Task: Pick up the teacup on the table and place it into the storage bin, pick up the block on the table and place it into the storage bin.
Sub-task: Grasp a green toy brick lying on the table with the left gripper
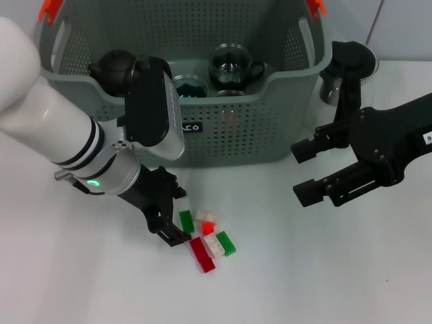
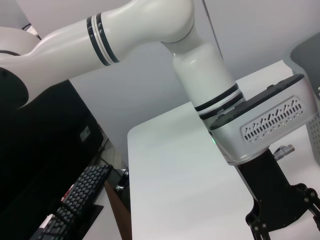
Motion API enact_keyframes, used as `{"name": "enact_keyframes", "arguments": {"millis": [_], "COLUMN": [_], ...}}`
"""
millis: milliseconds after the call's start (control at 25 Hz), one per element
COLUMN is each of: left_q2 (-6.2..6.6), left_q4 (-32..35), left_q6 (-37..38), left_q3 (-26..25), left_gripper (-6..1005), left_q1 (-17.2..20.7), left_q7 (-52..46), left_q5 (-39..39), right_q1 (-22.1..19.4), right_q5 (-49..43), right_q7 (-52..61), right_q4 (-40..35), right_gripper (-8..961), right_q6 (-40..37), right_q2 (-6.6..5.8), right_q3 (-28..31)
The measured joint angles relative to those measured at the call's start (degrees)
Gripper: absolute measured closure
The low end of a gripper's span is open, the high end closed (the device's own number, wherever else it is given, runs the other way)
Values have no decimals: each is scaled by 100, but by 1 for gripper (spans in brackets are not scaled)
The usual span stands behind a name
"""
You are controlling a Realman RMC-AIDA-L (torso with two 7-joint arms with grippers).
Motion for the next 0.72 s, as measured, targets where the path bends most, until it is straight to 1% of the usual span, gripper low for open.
{"name": "enact_keyframes", "arguments": {"millis": [680,720], "left_q2": [0,-1], "left_q4": [0,0], "left_q6": [1,7], "left_q3": [43,43], "left_gripper": [134,173], "left_q1": [-39,-48], "left_q7": [-26,-36], "left_q5": [-37,-36], "right_q1": [-20,-20], "right_q5": [46,47], "right_q7": [-53,-54], "right_q4": [-8,-8], "right_gripper": [53,53], "right_q6": [-2,-3], "right_q2": [-9,-9], "right_q3": [150,150]}}
